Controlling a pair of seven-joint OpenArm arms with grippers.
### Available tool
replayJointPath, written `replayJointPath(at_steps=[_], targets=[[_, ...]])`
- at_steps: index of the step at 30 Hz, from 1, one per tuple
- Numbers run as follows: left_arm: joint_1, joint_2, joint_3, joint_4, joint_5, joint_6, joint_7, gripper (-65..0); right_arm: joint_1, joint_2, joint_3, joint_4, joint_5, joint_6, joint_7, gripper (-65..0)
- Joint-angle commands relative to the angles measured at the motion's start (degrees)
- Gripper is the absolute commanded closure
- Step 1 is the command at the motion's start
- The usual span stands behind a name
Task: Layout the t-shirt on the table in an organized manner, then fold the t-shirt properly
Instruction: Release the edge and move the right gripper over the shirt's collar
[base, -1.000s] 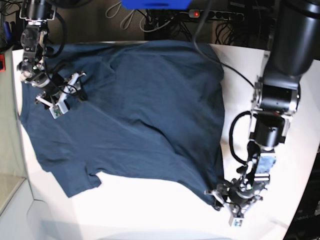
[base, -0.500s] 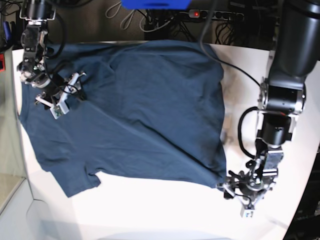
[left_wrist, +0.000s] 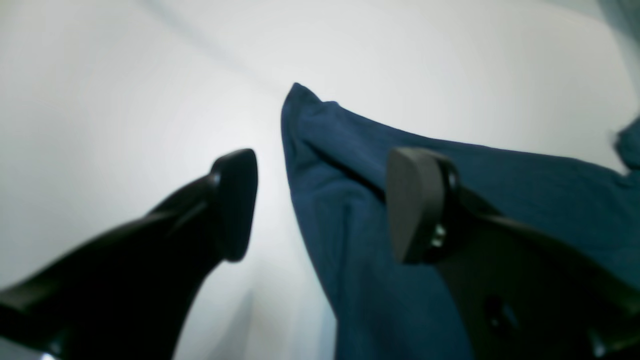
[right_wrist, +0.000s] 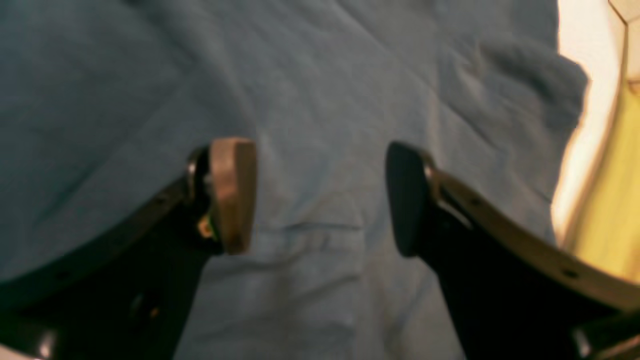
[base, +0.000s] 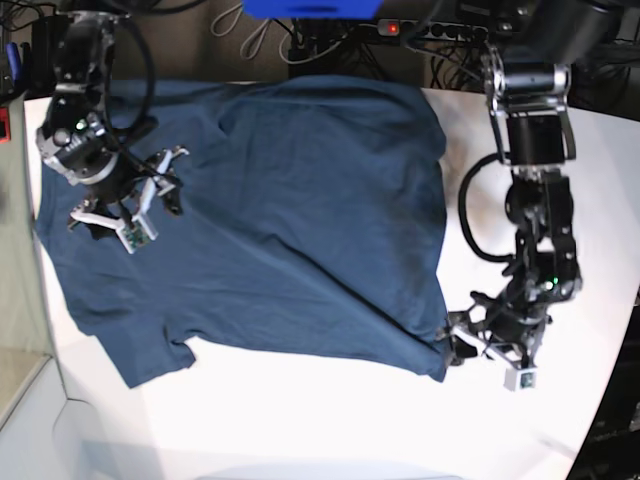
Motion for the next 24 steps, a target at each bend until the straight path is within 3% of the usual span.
replayJointPath(at_steps=[1, 4, 6, 12, 18, 21, 24], targets=[[0.94, -0.83, -2.03, 3.12, -0.40, 0.05, 0.30, -39.3, 0.90, -0.28, -0.80, 2.91, 0.90, -0.03, 0.32, -37.3], [6.39, -1.18, -7.04, 7.96, -0.49, -0.30, 4.26, -39.4, 1.25, -3.71, -4.32, 4.66, 0.81, -0.03, -5.22, -37.3], [9.90, -1.88, -9.23, 9.98, -0.23, -0.48, 5.49, -39.6, 0.90, -6.17, -6.60, 4.66, 0.73, -0.03, -6.10, -37.3], [17.82, -10.24, -12.66, 13.85, -0.75, -0.65, 6.72, -39.8, -0.42, -13.91, -16.10, 3.35, 0.64, -0.03, -6.01, -37.3], [24.06, -15.86, -12.66, 16.83, -0.58, -0.65, 7.60, -39.9, -0.24, -14.96, -28.84, 0.09, 0.81, -0.03, -5.92, -37.3], [25.99, -16.83, -13.01, 17.19, -0.75, -0.74, 7.33, -39.9, -0.33, -15.14, -34.56, -1.49, 0.90, -0.03, -5.83, -37.3], [27.05, -16.83, -13.10, 17.19, -0.23, -4.78, 7.51, -39.8, -0.68, -16.18, -36.05, -4.21, 0.90, -2.10, -4.60, -37.2]])
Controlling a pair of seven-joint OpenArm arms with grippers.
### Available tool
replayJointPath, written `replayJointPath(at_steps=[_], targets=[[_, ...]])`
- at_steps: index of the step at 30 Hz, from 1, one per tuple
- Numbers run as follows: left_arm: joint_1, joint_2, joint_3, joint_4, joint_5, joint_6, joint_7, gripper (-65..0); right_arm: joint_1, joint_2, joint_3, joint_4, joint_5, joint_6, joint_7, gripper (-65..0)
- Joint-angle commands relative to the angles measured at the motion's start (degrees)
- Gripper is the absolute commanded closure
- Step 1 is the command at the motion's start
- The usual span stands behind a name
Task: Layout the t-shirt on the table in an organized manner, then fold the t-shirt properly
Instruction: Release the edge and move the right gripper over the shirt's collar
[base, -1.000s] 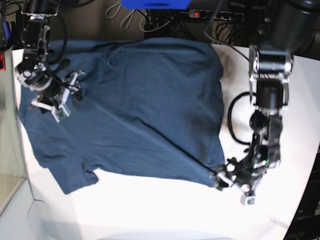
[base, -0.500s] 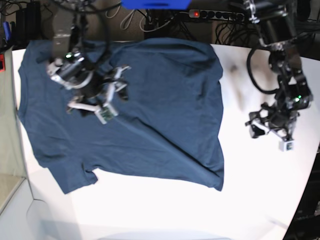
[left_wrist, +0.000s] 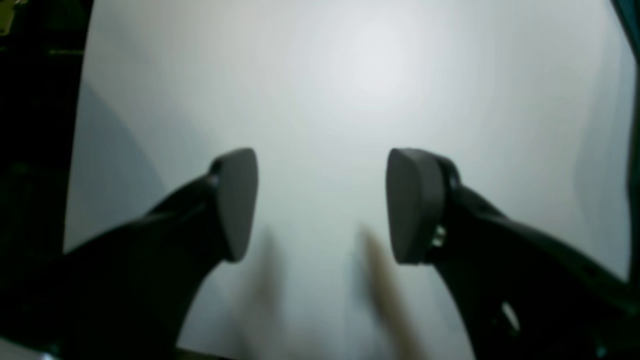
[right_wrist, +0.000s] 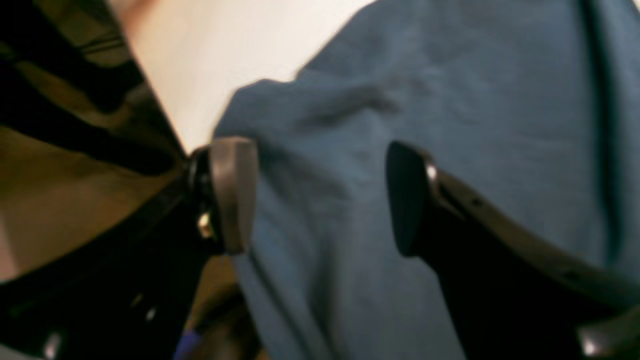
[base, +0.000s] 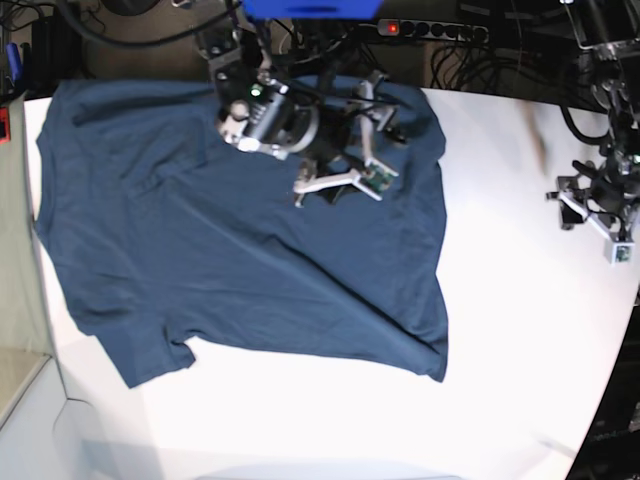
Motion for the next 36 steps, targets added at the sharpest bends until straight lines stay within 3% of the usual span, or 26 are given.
replayJointPath(at_steps=[1, 6, 9, 16, 18, 23, 29, 30, 32, 36], targets=[[0.25, -1.03, -0.54, 1.03, -0.44, -1.67, -0.77, -39.7, 0.19, -0.40, -0.08, -0.66, 0.40, -2.00, 2.79, -37.2], [2.45, -0.41, -7.04, 1.21, -0.36, -5.98, -0.60, -39.5, 0.55, -0.40, 0.10, -10.68, 0.40, -3.49, 10.97, -37.2], [4.12, -0.59, -8.62, 1.30, -0.36, -6.59, -0.95, -39.5, 0.72, -0.40, 0.10, -15.34, 0.40, -3.58, 14.93, -37.2], [5.88, -0.68, -10.91, 1.12, -0.36, -6.59, -1.04, -39.5, 0.72, -0.40, 0.10, -19.65, 0.40, -3.58, 18.00, -35.6], [5.97, -0.50, -11.00, 1.30, -0.36, -6.59, -1.04, -39.5, 0.46, -0.40, 0.10, -19.47, 0.40, -3.58, 18.71, -28.5], [6.93, -0.41, -10.91, 1.30, -0.44, -6.59, -1.12, -39.5, 0.81, -0.40, 0.10, -19.39, 0.40, -3.58, 18.97, -0.3], [7.11, -0.32, -10.91, 1.39, -0.53, -6.59, -1.12, -39.5, 0.63, -0.40, 0.01, -17.63, 0.40, -3.23, 18.97, 0.0], [7.11, -0.32, -10.91, 1.39, -0.71, -6.59, -1.12, -39.5, 0.19, -0.40, -0.08, -15.61, 0.40, -2.70, 18.97, 0.0], [7.11, -0.32, -10.91, 1.39, -0.62, -6.59, -1.12, -39.5, -0.33, -0.40, 0.01, -10.95, 0.49, 1.56, 18.44, 0.0], [7.11, -0.32, -10.73, 1.39, -0.88, -6.59, -1.12, -39.5, -2.71, -0.40, 0.98, -1.72, 0.49, 1.56, 18.35, 0.0]])
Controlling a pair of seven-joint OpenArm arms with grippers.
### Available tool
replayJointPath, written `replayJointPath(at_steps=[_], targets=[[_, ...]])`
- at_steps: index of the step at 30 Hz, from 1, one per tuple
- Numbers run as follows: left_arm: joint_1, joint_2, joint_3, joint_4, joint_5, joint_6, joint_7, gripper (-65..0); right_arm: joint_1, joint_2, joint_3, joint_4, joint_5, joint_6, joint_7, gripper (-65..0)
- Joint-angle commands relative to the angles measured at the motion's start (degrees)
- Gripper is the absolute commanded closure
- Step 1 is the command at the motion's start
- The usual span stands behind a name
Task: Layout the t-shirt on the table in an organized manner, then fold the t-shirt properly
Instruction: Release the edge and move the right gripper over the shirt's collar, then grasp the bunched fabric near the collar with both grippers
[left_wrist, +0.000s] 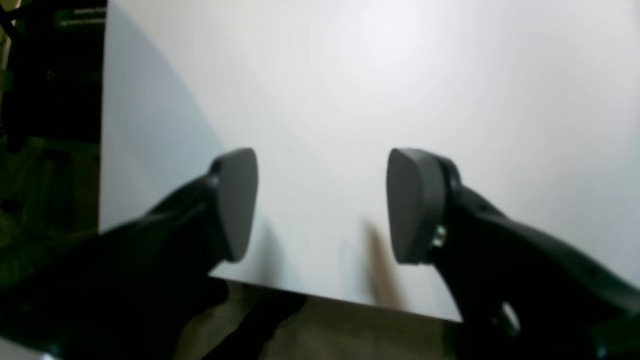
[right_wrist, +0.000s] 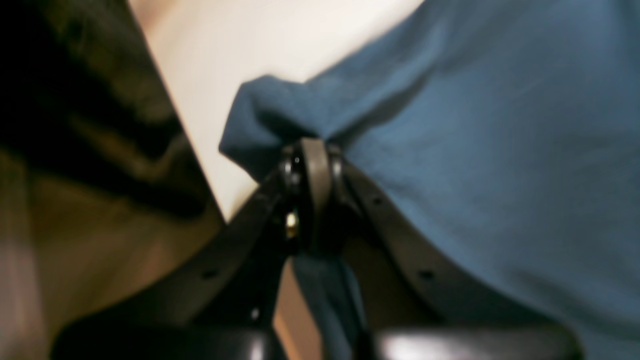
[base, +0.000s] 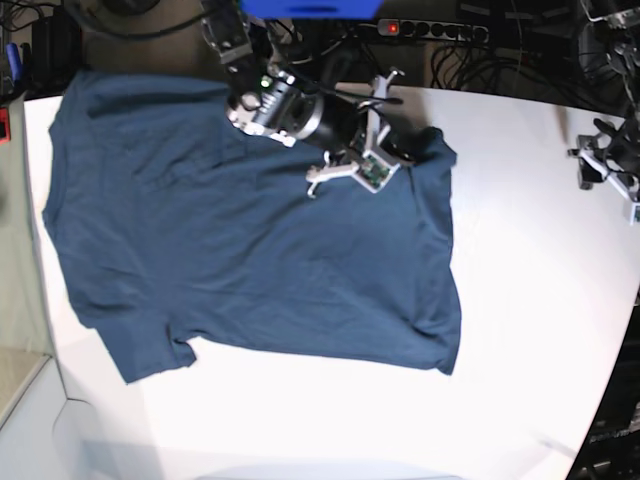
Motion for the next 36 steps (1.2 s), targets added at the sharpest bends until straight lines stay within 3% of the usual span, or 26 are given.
replayJointPath(at_steps=[1, 5, 12, 15, 22, 26, 31, 36], targets=[[-0.19, -1.18, -0.26, 1.06, -0.27, 0.05, -0.67, -39.5, -0.04, -0.55, -0.11, 2.40, 0.68, 0.47, 0.89, 0.0], [-0.19, -1.09, -0.18, 1.06, -0.27, 0.05, -0.67, -39.4, 0.31, -0.55, 1.38, 5.92, 0.95, 0.47, -3.07, 0.0], [-0.10, 1.11, -0.09, 3.17, 0.17, 0.05, -0.40, -39.4, 3.30, -0.55, 11.14, 2.67, 9.92, 0.47, -3.86, 0.0], [0.95, 2.96, 0.00, 6.60, -0.27, 0.05, -0.23, -39.4, 5.58, 1.63, 14.39, -1.47, 11.41, 0.47, -3.86, 0.0], [0.87, 9.99, 3.16, 13.80, -0.36, 0.14, -0.05, -39.9, 9.36, 8.67, 15.27, -11.22, 18.18, 0.47, -3.86, -0.6], [0.78, 16.58, 8.09, 15.39, 0.17, 0.49, -0.05, -42.9, 9.54, 9.99, 19.23, -12.10, 21.26, 0.47, -3.86, -15.9], [1.04, 22.91, 13.45, 15.04, 0.26, 0.67, -0.05, -51.4, 8.75, 14.73, 20.28, -12.10, 27.59, 0.47, -3.86, -35.9], [2.45, 28.71, 13.80, 13.28, 0.26, 0.67, -0.40, -53.3, 7.87, 17.63, 20.37, -11.14, 29.96, 0.47, -3.51, -40.2]])
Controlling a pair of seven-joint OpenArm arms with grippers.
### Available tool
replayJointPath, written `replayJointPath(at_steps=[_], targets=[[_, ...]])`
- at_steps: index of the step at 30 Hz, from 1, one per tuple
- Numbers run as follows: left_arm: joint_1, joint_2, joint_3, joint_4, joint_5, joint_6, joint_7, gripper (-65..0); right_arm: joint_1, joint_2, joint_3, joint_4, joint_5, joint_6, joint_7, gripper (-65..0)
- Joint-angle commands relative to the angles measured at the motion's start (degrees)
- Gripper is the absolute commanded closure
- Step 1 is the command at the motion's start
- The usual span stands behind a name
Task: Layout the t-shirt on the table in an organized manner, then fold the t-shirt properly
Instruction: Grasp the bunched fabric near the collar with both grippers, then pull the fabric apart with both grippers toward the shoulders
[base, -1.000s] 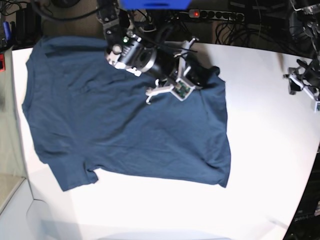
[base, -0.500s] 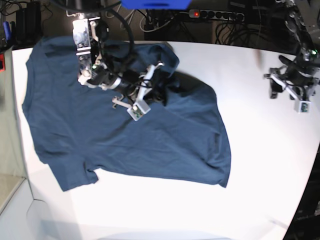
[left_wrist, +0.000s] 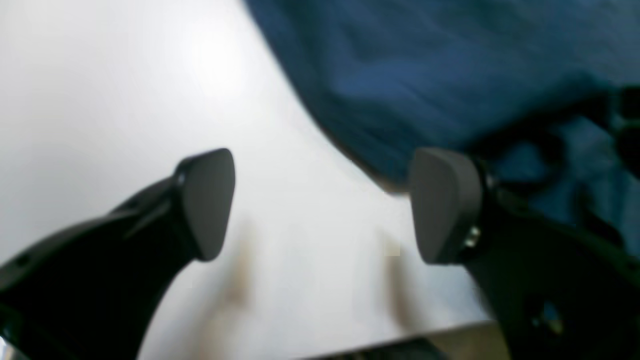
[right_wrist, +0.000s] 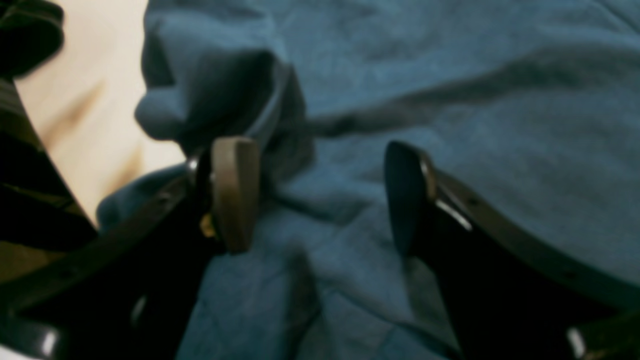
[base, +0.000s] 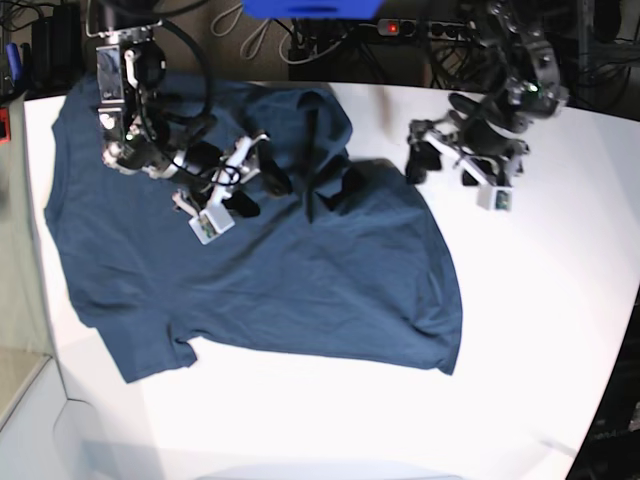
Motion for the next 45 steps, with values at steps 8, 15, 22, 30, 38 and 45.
replayJointPath(at_steps=[8, 15, 22, 30, 38, 45], targets=[[-1.45, 3.87, -0.05, -6.46, -1.39, -0.34, -5.98, -53.3, -0.09, 2.39, 0.39, 0.88, 1.24, 0.36, 1.65, -40.3], [-5.23, 3.87, 4.52, -13.05, -1.39, -0.08, -7.12, -53.3, -0.18, 2.48, 0.31, 0.88, 0.89, 0.36, 1.39, -40.3], [-6.55, 3.87, 7.59, -15.95, -0.86, 0.01, -10.38, -52.9, -0.18, 3.53, 0.13, 0.88, 0.89, 0.36, 1.39, -40.3], [-6.11, 3.87, 7.33, -14.72, -1.39, -0.25, -10.02, -17.2, 0.00, 4.59, 0.31, 0.88, 0.89, 0.36, 1.56, -40.3], [-4.17, 3.01, 7.51, -9.44, -1.47, -0.43, -10.02, 0.0, 0.17, 4.59, 0.31, 0.80, 0.80, 0.36, 1.65, -40.3], [0.57, -0.33, 7.15, 2.34, -1.39, -0.34, -9.41, -0.4, 0.26, 4.50, 0.39, 0.80, 0.80, 0.36, 1.65, -40.3]])
